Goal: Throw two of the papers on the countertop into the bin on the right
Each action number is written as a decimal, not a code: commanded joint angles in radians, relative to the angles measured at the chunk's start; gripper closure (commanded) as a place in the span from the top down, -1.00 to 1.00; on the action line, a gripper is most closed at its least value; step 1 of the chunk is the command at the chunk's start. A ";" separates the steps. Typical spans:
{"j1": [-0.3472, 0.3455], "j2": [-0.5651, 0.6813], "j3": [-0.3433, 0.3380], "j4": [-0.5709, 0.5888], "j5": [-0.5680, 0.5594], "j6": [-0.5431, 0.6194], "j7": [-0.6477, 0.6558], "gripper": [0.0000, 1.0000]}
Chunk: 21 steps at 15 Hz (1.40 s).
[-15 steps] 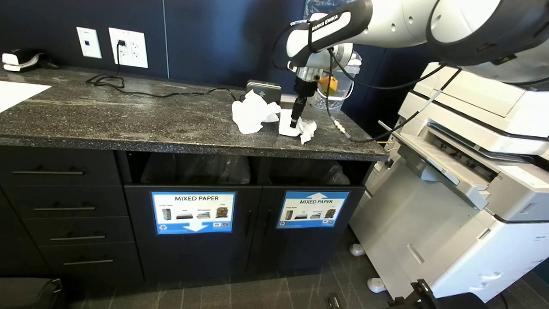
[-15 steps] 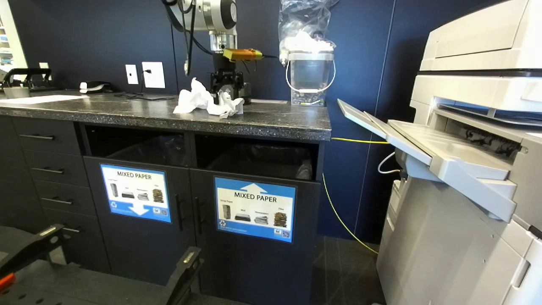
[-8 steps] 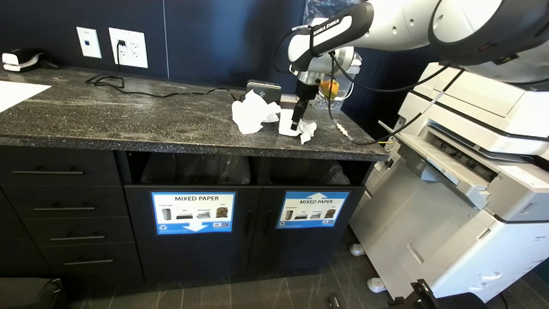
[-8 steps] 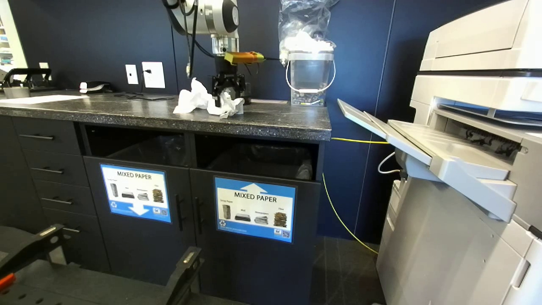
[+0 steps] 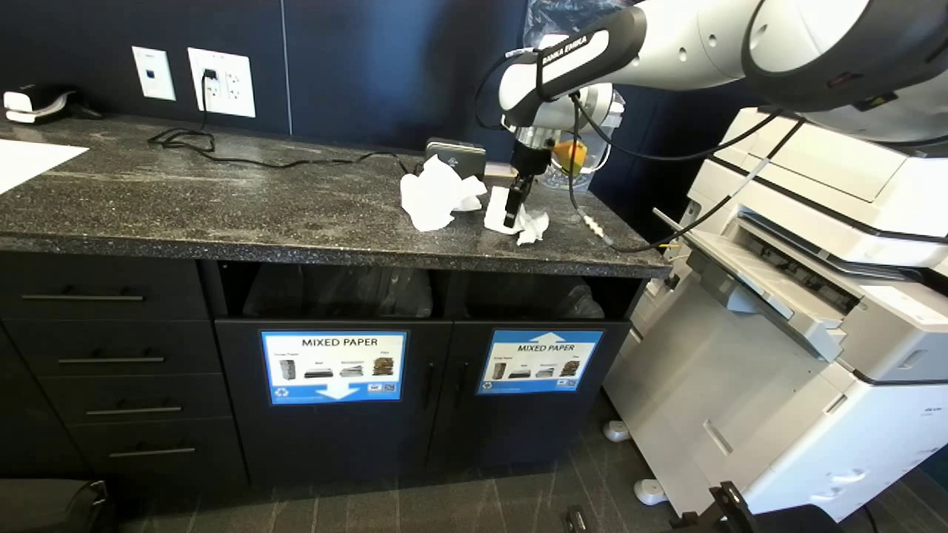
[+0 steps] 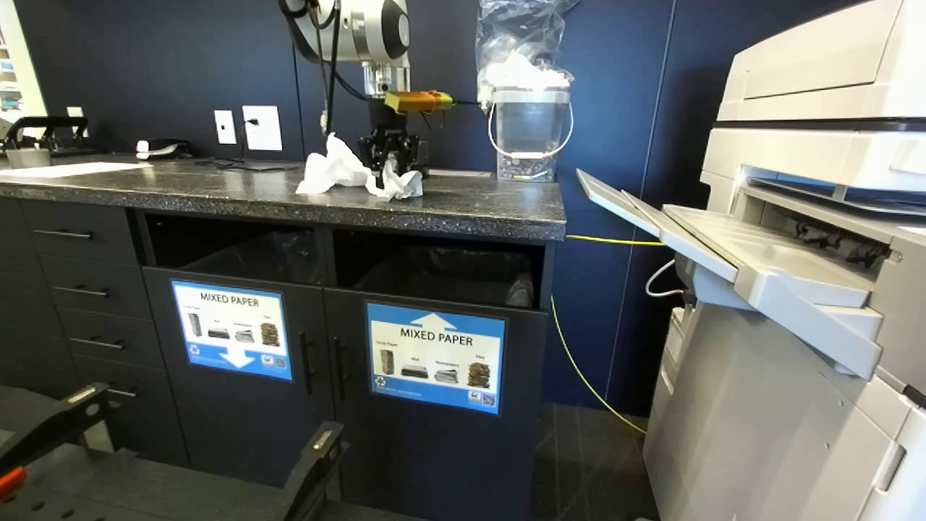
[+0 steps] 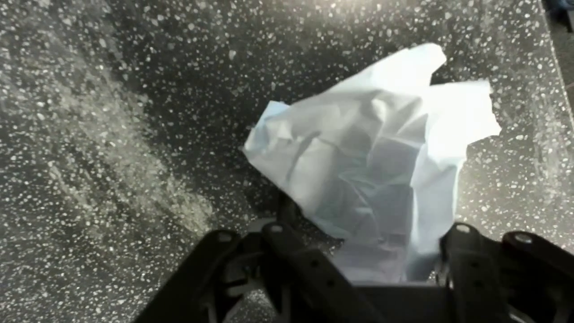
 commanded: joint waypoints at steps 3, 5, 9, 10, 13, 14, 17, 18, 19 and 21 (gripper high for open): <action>-0.010 -0.033 0.008 -0.044 -0.001 0.039 0.014 -0.65; -0.011 -0.036 0.008 -0.049 -0.001 0.044 0.018 -0.82; -0.020 -0.049 0.013 -0.063 0.013 0.027 0.029 -0.89; -0.022 -0.060 0.011 -0.078 0.016 0.019 0.044 -0.83; -0.026 -0.121 0.005 -0.174 0.022 0.021 0.120 -0.83; -0.029 -0.148 0.005 -0.222 0.022 0.035 0.149 -0.84; -0.033 -0.237 0.009 -0.373 0.029 0.072 0.245 -0.84; -0.030 -0.262 0.010 -0.419 0.029 0.090 0.280 -0.84; -0.027 -0.290 0.011 -0.468 0.029 0.114 0.314 -0.84; -0.023 -0.341 0.019 -0.567 0.032 0.173 0.383 -0.84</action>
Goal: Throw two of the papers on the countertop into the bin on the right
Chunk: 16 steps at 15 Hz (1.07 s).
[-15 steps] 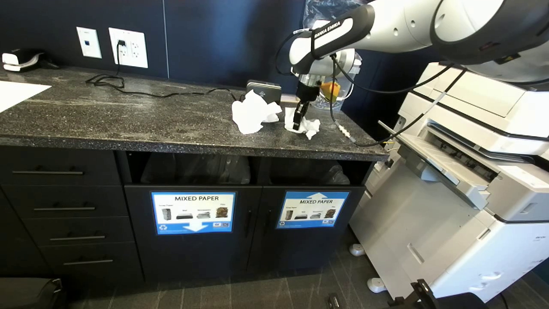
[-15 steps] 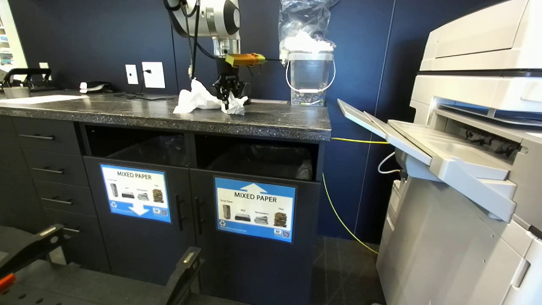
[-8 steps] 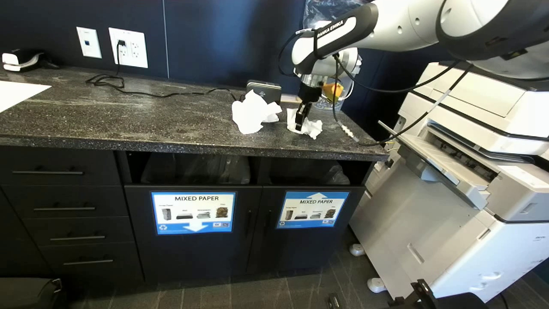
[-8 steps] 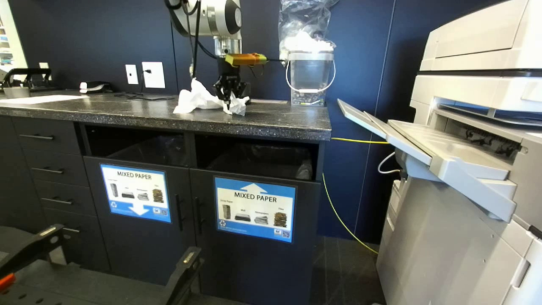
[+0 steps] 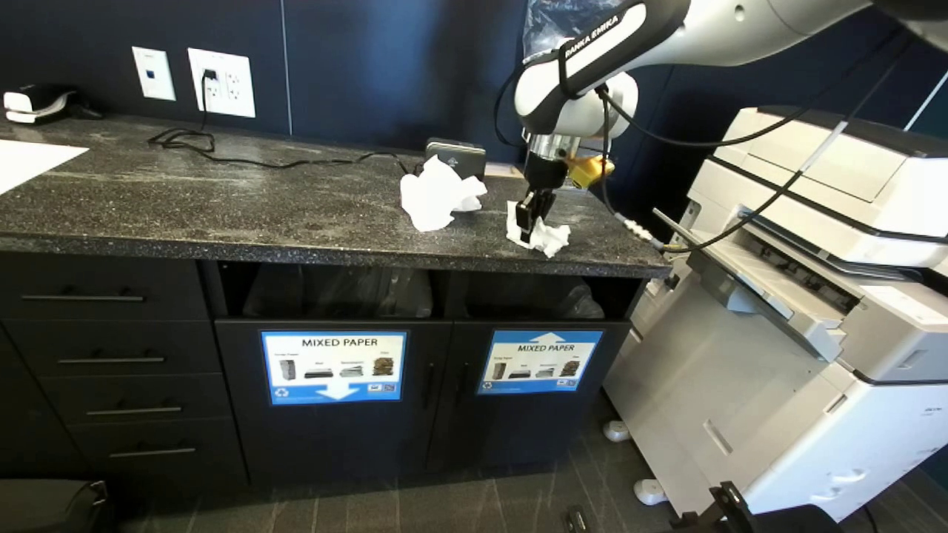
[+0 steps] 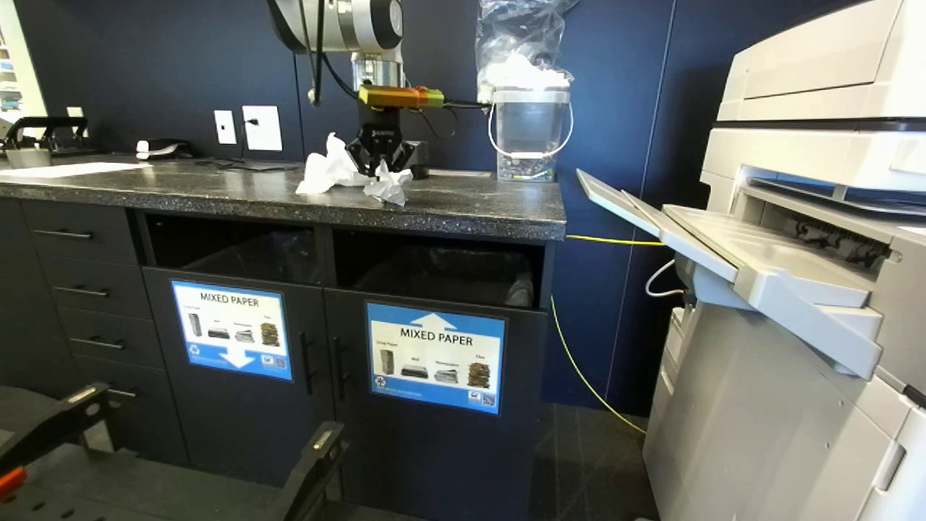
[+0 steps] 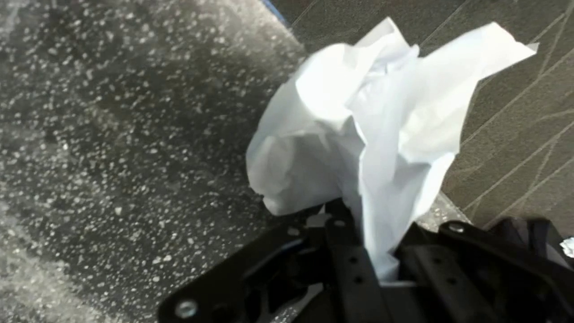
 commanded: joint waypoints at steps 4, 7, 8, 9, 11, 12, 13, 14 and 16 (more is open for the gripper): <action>0.020 -0.209 0.026 -0.406 0.020 0.278 0.237 -0.84; 0.049 -0.283 0.025 -0.573 0.012 0.426 0.358 -0.84; 0.058 -0.308 0.026 -0.628 0.010 0.469 0.390 -0.84; 0.070 -0.332 0.026 -0.687 0.008 0.510 0.423 -0.84; 0.097 -0.381 0.028 -0.809 0.006 0.589 0.492 -0.84; 0.113 -0.404 0.027 -0.870 0.006 0.633 0.533 -0.84; 0.132 -0.426 0.023 -0.930 0.003 0.681 0.580 -0.84; 0.150 -0.452 0.021 -0.994 0.002 0.731 0.625 -0.84; 0.172 -0.468 0.011 -1.078 -0.001 0.828 0.684 -0.84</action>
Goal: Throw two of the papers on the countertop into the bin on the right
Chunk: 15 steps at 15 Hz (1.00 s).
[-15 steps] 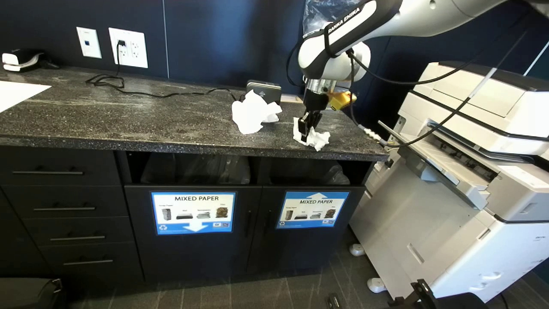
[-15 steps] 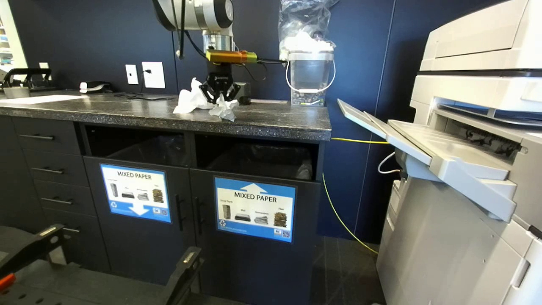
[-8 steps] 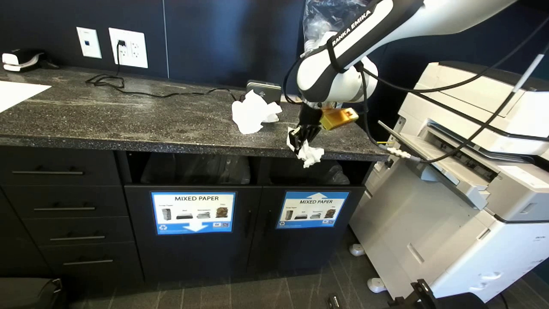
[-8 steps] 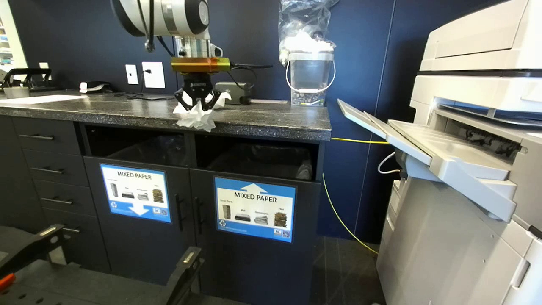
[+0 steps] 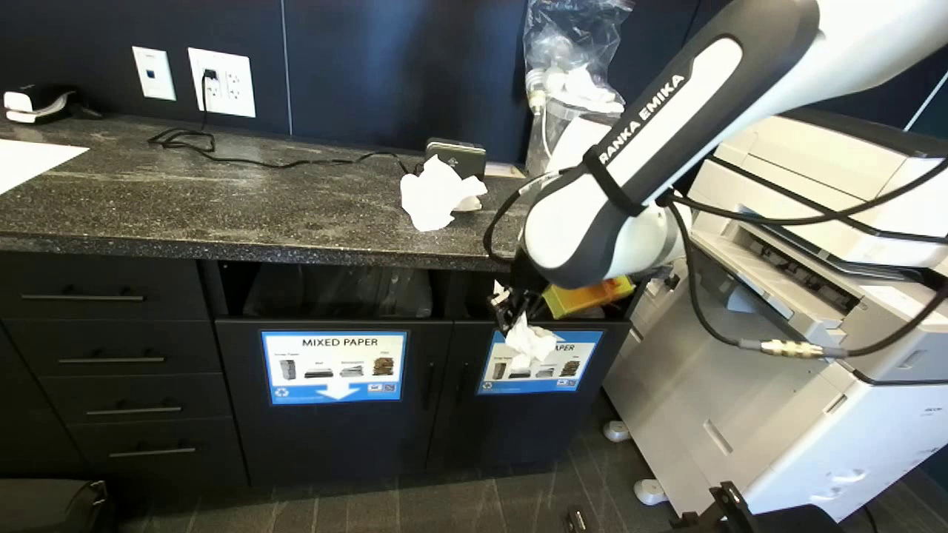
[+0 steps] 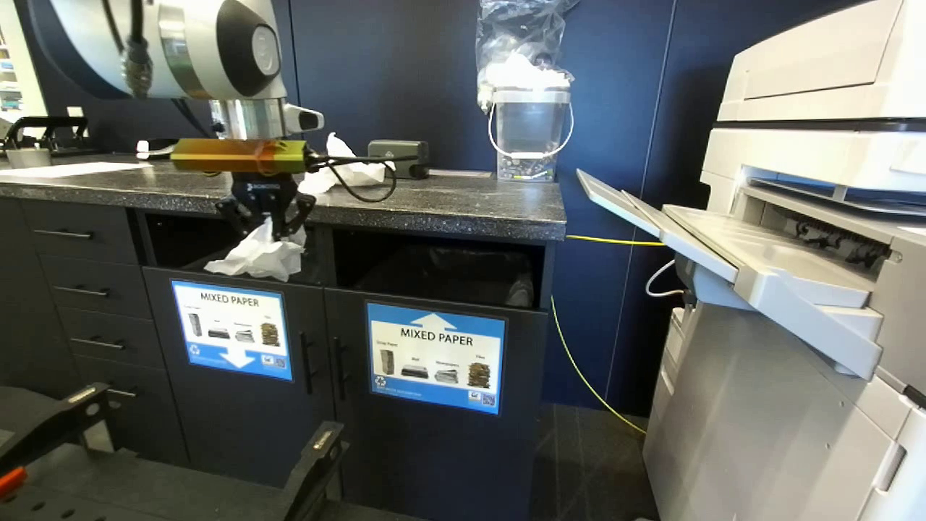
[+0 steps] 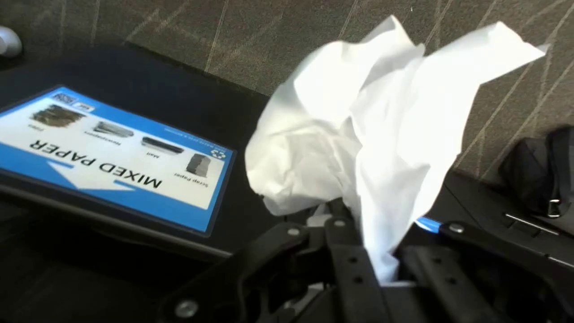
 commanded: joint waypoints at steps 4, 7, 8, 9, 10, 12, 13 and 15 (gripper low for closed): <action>0.130 -0.078 -0.140 -0.235 -0.074 0.285 0.218 -0.84; 0.245 -0.027 -0.316 -0.223 -0.094 0.392 0.226 -0.84; 0.285 -0.004 -0.369 -0.206 -0.075 0.420 0.212 -0.84; 0.317 0.024 -0.408 -0.193 -0.053 0.449 0.199 -0.84; 0.332 0.048 -0.422 -0.181 -0.036 0.468 0.197 -0.84; 0.354 0.094 -0.437 -0.157 -0.013 0.508 0.208 -0.84; 0.357 0.116 -0.436 -0.146 -0.005 0.530 0.211 -0.84; 0.371 0.164 -0.441 -0.123 0.021 0.584 0.209 -0.84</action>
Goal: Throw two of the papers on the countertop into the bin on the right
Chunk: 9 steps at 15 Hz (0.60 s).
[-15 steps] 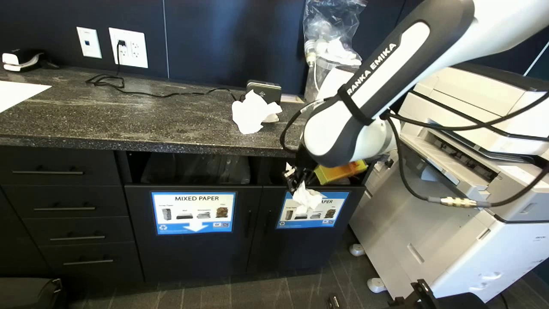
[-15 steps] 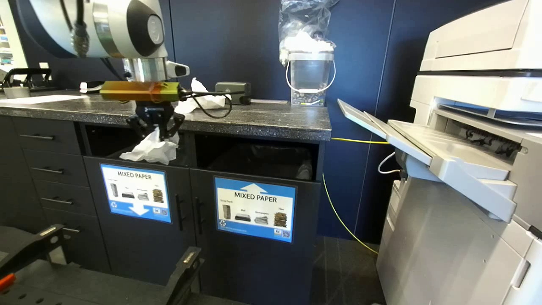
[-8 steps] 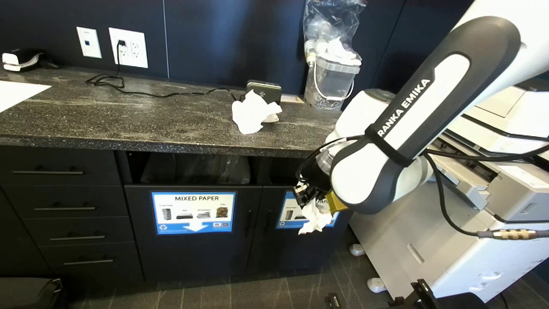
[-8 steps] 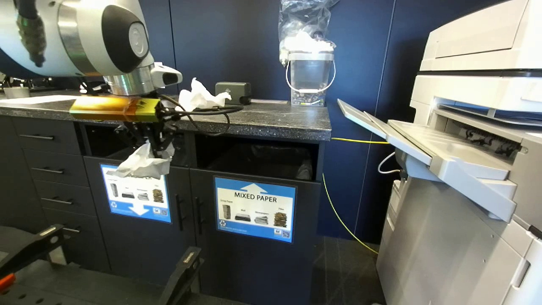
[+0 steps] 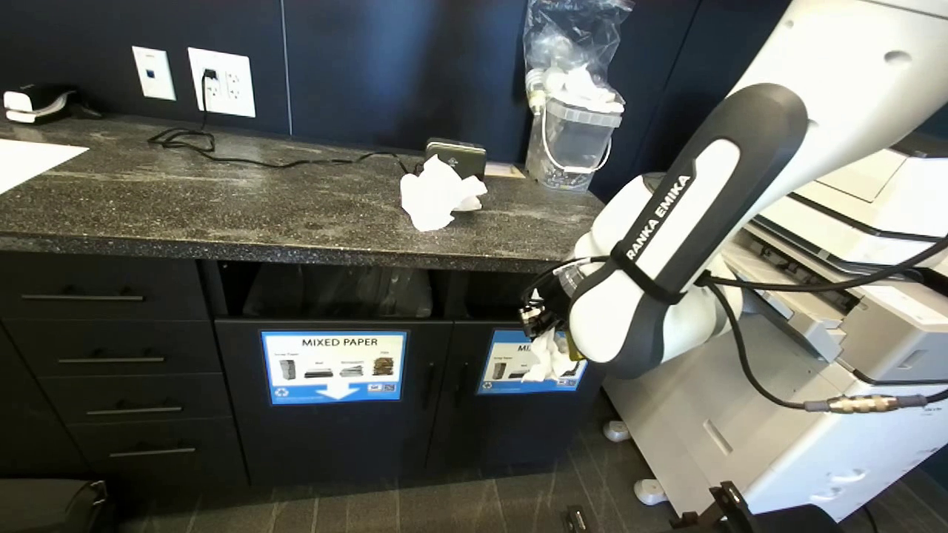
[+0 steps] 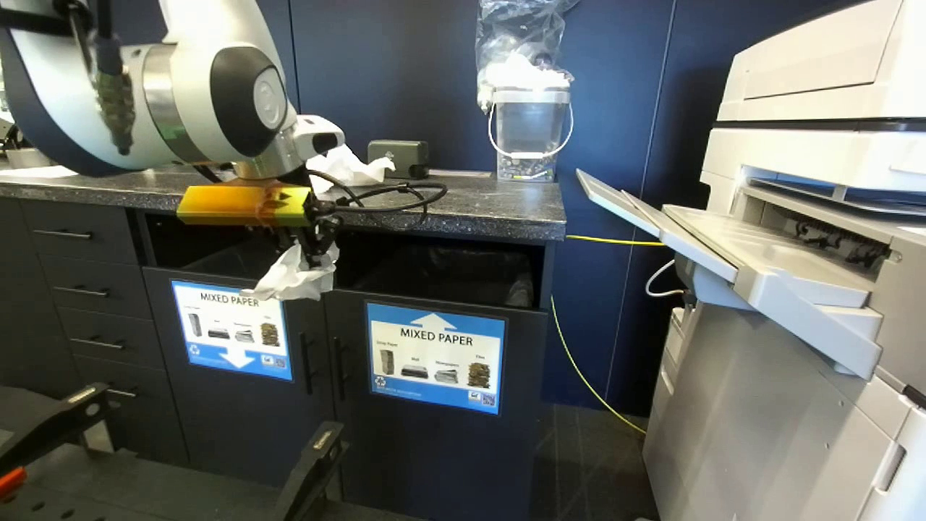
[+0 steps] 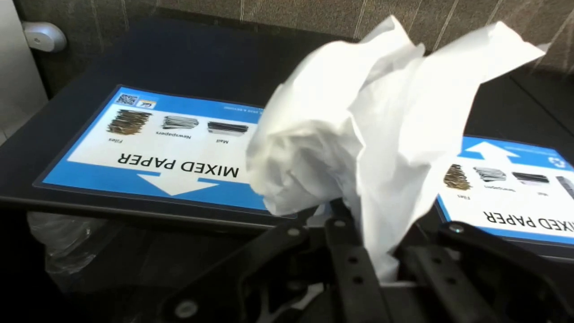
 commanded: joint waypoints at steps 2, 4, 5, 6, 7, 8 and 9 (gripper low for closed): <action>-0.024 0.129 0.065 0.071 0.154 0.148 -0.085 -0.84; -0.062 0.185 0.111 0.104 0.203 0.206 -0.106 -0.84; -0.082 0.221 0.134 0.124 0.222 0.238 -0.117 -0.84; -0.098 0.254 0.151 0.146 0.237 0.263 -0.128 -0.84; -0.118 0.289 0.167 0.171 0.244 0.284 -0.135 -0.84; -0.143 0.325 0.186 0.201 0.243 0.301 -0.137 -0.84; -0.157 0.359 0.194 0.227 0.247 0.319 -0.142 -0.84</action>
